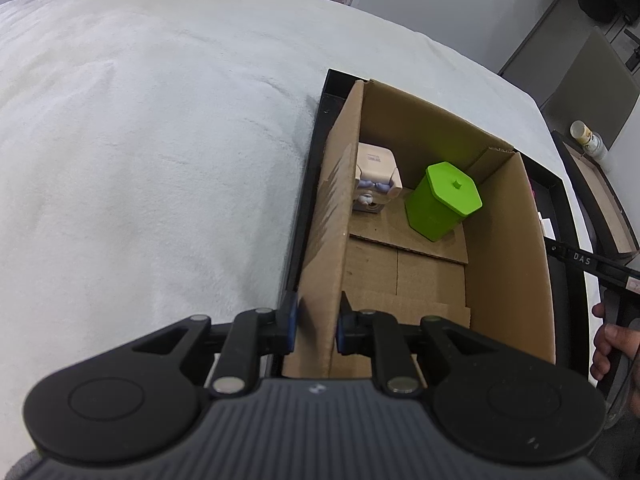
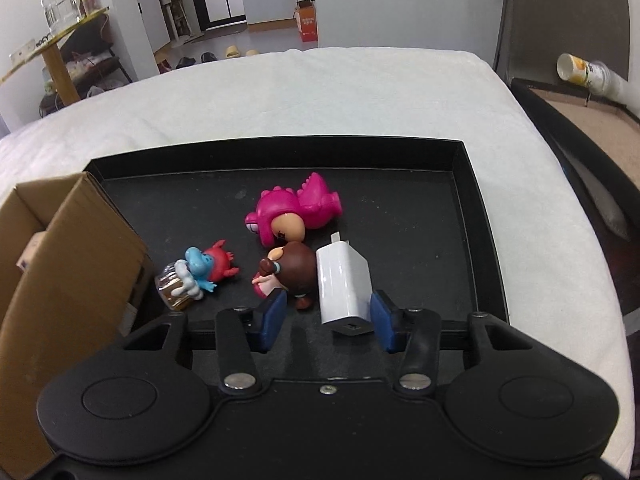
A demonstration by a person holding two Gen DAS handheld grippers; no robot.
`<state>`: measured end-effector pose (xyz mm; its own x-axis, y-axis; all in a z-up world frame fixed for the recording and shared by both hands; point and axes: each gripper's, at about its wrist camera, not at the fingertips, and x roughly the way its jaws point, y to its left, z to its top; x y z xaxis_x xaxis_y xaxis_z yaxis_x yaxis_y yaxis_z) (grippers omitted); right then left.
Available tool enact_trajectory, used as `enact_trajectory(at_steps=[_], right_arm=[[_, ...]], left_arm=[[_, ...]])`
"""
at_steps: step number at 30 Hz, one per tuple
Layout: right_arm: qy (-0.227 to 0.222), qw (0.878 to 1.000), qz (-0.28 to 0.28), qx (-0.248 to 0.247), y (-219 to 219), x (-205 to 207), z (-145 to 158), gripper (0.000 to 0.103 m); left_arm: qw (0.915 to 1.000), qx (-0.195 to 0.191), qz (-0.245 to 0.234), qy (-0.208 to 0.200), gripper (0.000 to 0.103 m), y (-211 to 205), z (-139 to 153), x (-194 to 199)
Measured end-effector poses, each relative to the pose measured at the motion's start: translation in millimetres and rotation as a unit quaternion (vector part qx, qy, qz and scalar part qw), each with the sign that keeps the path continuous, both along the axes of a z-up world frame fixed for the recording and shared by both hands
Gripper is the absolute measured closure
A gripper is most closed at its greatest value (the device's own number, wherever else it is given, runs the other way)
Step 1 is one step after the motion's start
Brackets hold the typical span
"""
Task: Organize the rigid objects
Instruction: 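Reach the right gripper to the white USB charger and grasp it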
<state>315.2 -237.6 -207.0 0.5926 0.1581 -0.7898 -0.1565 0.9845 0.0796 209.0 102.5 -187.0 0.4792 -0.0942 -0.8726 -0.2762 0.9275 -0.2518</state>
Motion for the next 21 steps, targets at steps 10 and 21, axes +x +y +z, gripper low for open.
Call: enact_trajectory(at_steps=[10,21], right_arm=[[-0.003,1.0,-0.014,0.01,-7,-3,7,0.082],[0.011,0.999,-0.021,0.034,-12,-17,26,0.082]], left_arm=[[0.9999,0.005,-0.014,0.003,0.086,-3,2,-1],[0.9998,0.007,-0.015,-0.006,0.086,-6,8,-4]])
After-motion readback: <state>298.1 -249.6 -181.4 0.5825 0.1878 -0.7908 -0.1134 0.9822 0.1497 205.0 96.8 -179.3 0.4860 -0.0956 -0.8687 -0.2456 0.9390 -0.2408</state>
